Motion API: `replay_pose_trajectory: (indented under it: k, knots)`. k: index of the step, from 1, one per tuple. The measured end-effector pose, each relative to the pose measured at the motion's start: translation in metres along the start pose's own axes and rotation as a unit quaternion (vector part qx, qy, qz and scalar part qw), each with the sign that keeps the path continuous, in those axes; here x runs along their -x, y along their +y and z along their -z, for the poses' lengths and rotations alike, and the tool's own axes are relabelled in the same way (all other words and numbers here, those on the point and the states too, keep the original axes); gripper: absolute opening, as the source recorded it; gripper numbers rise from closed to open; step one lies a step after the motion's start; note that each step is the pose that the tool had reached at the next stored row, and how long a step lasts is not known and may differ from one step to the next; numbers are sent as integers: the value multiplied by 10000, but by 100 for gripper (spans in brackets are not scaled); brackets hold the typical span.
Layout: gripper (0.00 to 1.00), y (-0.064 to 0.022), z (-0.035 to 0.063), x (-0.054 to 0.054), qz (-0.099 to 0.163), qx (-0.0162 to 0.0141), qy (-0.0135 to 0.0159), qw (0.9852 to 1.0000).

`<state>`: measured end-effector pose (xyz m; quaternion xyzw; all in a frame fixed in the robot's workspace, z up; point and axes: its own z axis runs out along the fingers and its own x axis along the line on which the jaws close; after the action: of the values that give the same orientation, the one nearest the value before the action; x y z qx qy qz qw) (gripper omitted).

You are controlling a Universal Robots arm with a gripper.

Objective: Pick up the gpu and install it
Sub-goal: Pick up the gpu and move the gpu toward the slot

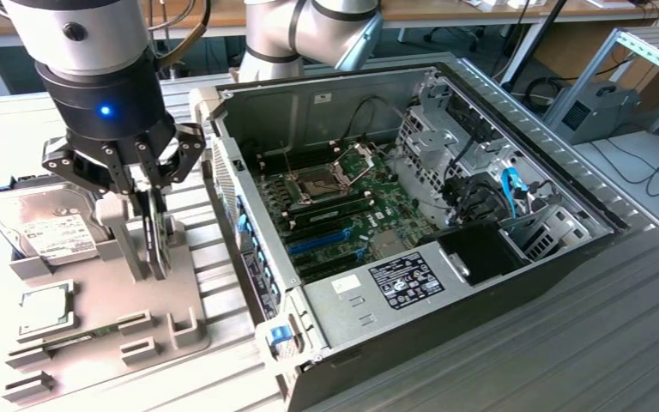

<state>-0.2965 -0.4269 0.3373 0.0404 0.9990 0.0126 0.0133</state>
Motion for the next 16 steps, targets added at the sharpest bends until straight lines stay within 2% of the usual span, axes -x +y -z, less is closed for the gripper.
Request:
replay_pose_trajectory:
  k: [4,6,11,13,14,16]
  knots:
    - [26,0,25,1,0,4,-1,10000]
    - [26,1,28,1,1,-26,-2,10000]
    - [26,0,32,1,6,-203,-16,9998]
    - [26,1,37,1,9,-305,-25,9995]
    - [26,1,43,1,10,-337,-27,9994]
    - [26,1,59,2,11,-369,-29,9993]
